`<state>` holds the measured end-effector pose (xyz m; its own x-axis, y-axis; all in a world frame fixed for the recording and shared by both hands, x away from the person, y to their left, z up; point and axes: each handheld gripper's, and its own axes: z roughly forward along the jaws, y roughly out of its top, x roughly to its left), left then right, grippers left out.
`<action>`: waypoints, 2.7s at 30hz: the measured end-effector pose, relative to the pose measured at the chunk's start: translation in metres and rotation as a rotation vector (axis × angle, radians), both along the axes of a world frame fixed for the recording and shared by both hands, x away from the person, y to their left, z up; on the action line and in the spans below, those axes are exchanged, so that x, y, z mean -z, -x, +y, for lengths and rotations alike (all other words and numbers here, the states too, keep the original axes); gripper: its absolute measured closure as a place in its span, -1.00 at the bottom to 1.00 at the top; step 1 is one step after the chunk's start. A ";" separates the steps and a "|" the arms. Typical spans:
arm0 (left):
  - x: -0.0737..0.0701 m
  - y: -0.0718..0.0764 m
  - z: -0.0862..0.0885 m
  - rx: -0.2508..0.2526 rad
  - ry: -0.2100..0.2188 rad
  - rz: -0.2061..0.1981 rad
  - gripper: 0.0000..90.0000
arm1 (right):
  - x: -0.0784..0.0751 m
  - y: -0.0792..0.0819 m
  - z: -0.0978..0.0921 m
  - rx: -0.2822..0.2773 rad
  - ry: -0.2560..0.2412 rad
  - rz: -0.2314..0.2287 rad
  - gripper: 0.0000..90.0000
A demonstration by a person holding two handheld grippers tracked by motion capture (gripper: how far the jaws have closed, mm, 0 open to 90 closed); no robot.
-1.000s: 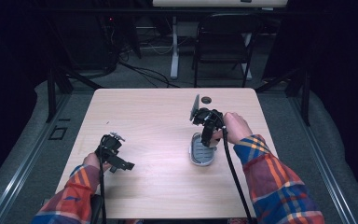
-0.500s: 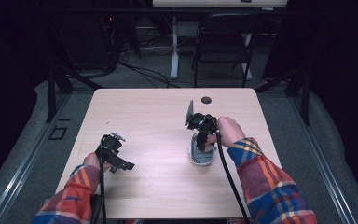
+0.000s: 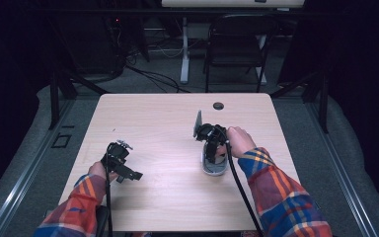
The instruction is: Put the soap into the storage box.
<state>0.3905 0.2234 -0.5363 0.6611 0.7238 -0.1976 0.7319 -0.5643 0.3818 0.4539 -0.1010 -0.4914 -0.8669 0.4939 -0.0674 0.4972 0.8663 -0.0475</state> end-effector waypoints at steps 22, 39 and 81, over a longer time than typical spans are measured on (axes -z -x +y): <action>0.000 0.000 0.000 0.000 -0.001 0.004 -1.00 | 0.009 0.000 -0.002 -0.008 -0.011 0.006 -0.48; 0.000 0.000 -0.001 0.001 -0.006 0.003 -1.00 | -0.009 0.009 -0.011 -0.007 -0.072 -0.011 -0.59; 0.000 0.001 -0.002 0.007 -0.011 0.000 -1.00 | -0.034 0.064 -0.148 0.205 -0.143 -0.159 -1.00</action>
